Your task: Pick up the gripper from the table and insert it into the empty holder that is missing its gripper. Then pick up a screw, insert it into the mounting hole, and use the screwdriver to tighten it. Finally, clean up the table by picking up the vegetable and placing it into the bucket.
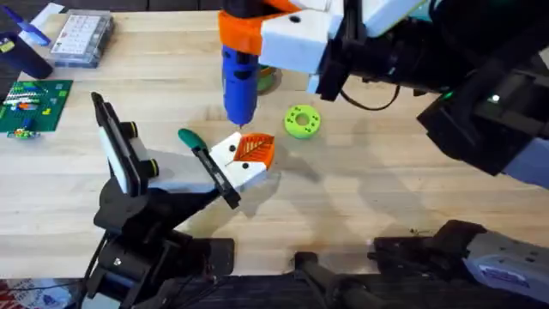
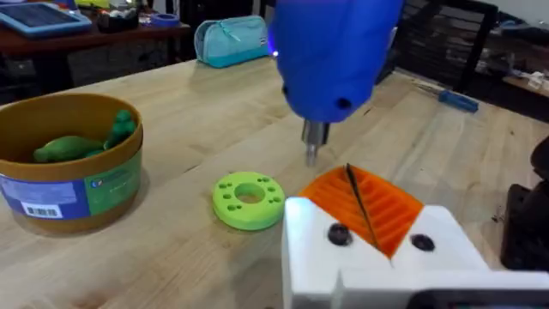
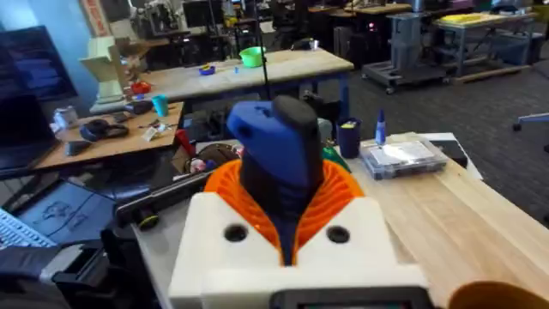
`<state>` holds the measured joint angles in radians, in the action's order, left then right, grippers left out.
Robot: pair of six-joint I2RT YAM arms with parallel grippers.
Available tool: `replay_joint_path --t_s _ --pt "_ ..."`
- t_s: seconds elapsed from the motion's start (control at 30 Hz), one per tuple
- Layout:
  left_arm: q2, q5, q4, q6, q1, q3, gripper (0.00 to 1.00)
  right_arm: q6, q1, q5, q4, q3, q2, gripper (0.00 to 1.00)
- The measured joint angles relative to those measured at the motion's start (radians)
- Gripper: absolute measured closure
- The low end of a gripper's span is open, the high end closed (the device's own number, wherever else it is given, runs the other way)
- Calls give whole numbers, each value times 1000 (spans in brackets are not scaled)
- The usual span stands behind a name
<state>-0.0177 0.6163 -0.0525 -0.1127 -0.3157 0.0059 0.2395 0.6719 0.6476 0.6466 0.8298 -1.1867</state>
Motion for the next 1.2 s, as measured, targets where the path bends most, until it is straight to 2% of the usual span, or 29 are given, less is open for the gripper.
replay_joint_path --t_s 0.33,1.2 --pt "0 0 0 0 0 0 988 1 66 -14 1 3 0 966" --pt "0 0 0 0 0 0 988 1 74 -22 -27 4 -22 966"
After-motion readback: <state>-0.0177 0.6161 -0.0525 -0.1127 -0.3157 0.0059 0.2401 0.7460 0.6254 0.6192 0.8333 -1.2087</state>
